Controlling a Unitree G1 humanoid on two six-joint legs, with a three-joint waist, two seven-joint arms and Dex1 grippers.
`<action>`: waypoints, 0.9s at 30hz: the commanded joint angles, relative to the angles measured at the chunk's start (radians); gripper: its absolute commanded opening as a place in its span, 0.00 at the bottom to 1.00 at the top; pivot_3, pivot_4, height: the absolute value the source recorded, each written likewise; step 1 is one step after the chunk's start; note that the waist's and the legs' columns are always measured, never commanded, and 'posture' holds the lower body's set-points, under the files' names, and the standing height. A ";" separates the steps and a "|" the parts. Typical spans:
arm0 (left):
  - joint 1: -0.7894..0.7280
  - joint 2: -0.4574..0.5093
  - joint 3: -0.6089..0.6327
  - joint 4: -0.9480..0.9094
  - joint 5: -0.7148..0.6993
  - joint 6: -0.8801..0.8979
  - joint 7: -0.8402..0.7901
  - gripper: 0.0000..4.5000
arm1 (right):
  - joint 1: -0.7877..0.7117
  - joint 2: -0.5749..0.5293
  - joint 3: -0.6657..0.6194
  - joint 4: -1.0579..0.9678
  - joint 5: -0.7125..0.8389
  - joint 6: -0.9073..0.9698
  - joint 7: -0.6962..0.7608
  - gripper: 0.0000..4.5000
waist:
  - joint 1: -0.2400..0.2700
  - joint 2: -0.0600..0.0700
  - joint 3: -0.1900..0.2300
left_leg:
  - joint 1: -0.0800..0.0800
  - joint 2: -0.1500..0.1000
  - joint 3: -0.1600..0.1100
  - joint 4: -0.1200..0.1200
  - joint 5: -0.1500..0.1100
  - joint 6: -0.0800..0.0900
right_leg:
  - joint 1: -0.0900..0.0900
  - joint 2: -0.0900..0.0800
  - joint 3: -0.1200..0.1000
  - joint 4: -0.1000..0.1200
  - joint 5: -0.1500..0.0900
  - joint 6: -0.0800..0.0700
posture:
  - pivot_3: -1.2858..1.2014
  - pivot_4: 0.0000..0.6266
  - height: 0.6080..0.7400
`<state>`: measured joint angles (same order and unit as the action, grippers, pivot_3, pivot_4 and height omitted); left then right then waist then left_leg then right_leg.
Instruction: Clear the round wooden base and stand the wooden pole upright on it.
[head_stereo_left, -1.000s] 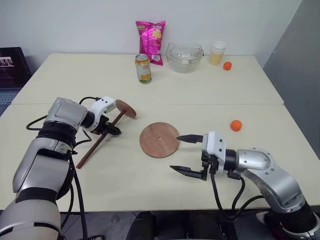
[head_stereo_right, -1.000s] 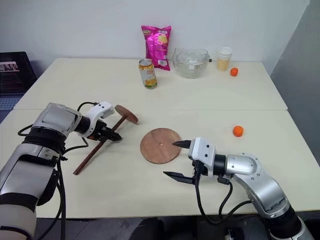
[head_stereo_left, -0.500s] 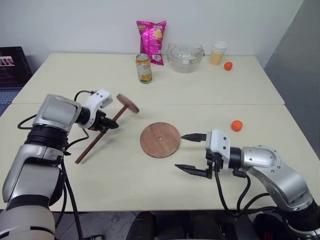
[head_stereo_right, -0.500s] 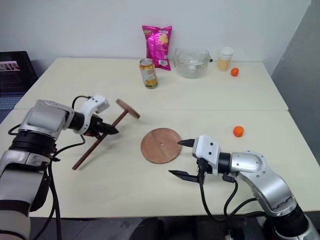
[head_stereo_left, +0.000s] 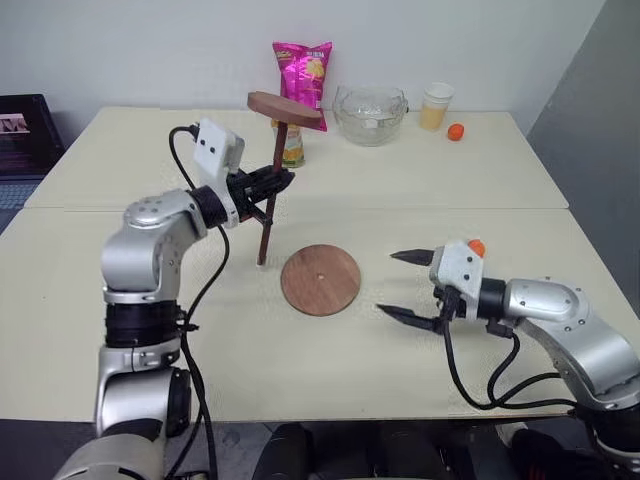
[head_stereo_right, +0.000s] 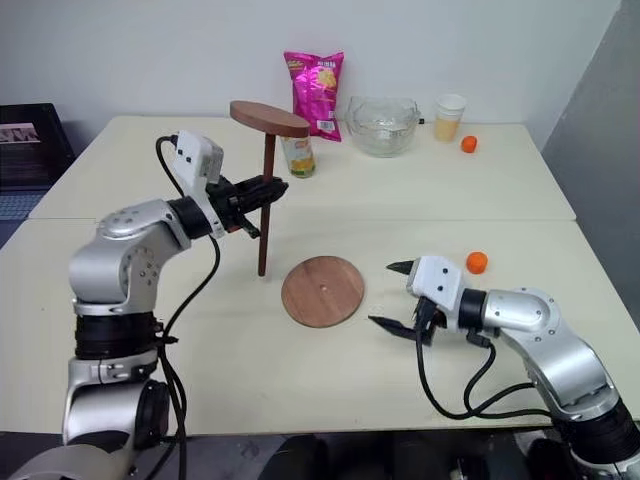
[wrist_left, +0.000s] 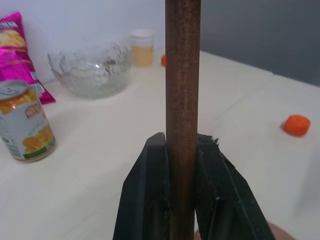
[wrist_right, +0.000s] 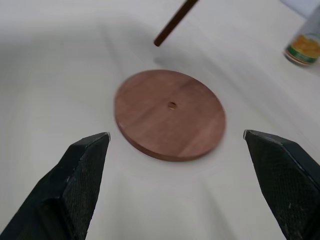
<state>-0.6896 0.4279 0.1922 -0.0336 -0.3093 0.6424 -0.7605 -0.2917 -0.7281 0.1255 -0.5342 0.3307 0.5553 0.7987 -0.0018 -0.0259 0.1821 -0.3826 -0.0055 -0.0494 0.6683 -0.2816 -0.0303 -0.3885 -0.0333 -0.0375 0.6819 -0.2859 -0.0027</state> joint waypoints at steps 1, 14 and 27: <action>0.019 -0.031 0.010 -0.080 -0.039 -0.050 0.051 0.06 | -0.002 -0.034 -0.047 -0.015 0.010 0.015 0.014 1.00 | 0.001 0.000 0.000 | 0.000 0.000 0.000 0.000 0.000 0.000 | 0.000 0.000 0.000 0.000 0.000 0.000 | 0.52 0.24 1.00; 0.154 -0.143 -0.087 -0.151 -0.099 -0.212 0.056 0.06 | 0.027 -0.095 -0.045 -0.073 0.023 0.083 0.040 1.00 | 0.002 0.000 0.000 | 0.000 -0.001 0.001 0.000 0.000 0.000 | 0.001 -0.001 0.000 -0.001 0.000 0.000 | 0.52 0.24 1.00; 0.184 -0.201 -0.151 -0.057 -0.074 -0.381 0.060 0.06 | 0.006 -0.081 -0.007 -0.082 0.013 0.181 0.007 1.00 | 0.002 0.000 0.000 | 0.000 -0.001 0.001 0.000 0.000 0.000 | 0.002 0.000 0.000 -0.001 0.000 0.000 | 0.52 0.24 1.00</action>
<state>-0.5129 0.2300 0.0411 -0.0793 -0.3777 0.2928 -0.7066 -0.2652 -0.8057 0.1298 -0.5837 0.3355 0.7335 0.8063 -0.0003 -0.0261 0.1820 -0.3820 -0.0063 -0.0485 0.6687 -0.2818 -0.0298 -0.3870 -0.0337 -0.0374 0.6810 -0.2857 -0.0023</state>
